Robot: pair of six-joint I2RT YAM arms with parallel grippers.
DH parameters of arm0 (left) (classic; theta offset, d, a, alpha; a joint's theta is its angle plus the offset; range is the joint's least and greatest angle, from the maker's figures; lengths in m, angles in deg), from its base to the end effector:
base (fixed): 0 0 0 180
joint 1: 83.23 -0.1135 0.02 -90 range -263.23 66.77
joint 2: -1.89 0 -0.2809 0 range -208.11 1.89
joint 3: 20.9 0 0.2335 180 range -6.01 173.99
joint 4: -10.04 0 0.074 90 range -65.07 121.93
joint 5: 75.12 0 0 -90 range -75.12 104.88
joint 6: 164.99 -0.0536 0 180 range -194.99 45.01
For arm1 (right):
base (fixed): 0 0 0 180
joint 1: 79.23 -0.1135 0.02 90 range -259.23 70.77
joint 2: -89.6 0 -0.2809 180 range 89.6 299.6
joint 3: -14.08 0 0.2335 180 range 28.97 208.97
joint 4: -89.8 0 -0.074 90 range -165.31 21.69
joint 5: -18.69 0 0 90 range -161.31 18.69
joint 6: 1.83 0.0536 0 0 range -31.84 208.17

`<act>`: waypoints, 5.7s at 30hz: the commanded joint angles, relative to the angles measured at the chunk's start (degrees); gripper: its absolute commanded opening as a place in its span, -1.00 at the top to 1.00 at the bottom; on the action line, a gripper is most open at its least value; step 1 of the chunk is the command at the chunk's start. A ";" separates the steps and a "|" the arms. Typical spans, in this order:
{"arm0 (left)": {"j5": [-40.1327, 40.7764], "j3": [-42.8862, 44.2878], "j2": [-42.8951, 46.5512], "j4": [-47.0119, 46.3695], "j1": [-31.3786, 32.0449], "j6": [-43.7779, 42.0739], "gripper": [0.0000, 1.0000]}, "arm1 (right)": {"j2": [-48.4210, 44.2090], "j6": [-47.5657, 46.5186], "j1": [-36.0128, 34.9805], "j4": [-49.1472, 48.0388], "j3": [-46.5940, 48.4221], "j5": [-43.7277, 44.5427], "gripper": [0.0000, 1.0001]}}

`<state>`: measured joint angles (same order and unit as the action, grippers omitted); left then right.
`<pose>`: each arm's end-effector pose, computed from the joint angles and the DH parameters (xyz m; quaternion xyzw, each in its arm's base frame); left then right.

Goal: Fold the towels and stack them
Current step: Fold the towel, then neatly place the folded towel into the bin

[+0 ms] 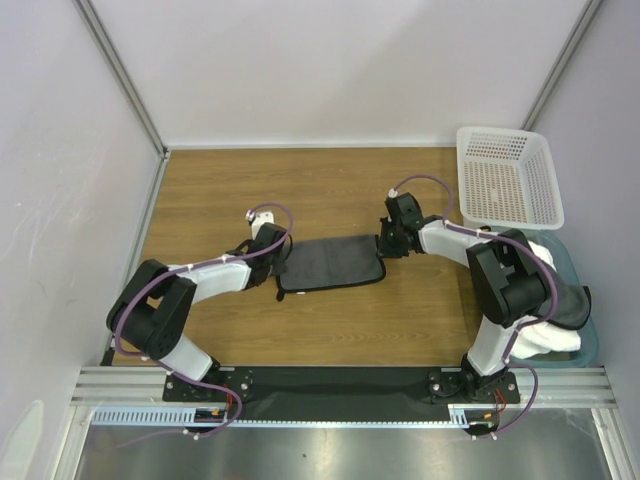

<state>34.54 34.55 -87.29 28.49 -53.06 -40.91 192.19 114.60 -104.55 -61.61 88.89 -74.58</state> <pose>0.2568 -0.1284 0.1664 -0.0871 0.9297 -0.0330 0.3563 0.3227 0.1561 0.1726 0.0010 0.9569 0.1508 0.2483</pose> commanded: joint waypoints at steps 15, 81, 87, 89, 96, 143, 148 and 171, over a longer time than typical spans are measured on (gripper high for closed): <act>-8.85 -4.17 -1.69 -9.70 -0.64 1.68 0.49 | -7.14 -3.58 -4.73 6.78 9.95 2.56 1.00; -18.08 -5.05 -4.68 -17.62 -0.82 2.39 0.47 | 11.77 12.50 -17.83 -3.06 22.70 -7.02 0.22; -17.38 -5.22 -1.70 -14.55 -1.52 1.78 0.47 | 6.06 10.92 -17.40 -0.16 21.38 -2.36 -0.21; -16.59 -5.14 0.06 -12.27 -1.96 1.42 0.45 | 4.65 10.57 -16.78 0.98 20.85 -1.13 -0.23; -9.82 -3.65 10.16 -0.92 -4.33 -2.09 0.36 | 0.60 8.72 -13.62 2.04 16.38 2.73 -0.24; -32.60 5.15 2.93 -15.62 -7.59 -1.03 0.46 | -5.37 3.29 -6.15 -12.13 0.63 -14.50 0.26; -15.84 1.65 13.41 -9.54 -7.32 -3.24 0.10 | -2.84 -3.22 -5.35 -6.24 8.88 -9.40 -0.44; -5.78 -12.78 30.39 2.25 -6.97 3.88 -0.75 | 10.44 -5.34 -7.46 -5.26 11.97 -11.59 -0.26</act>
<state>27.17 22.68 -58.40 30.43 -60.36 -38.76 201.93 109.95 -110.84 -65.98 100.96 -86.17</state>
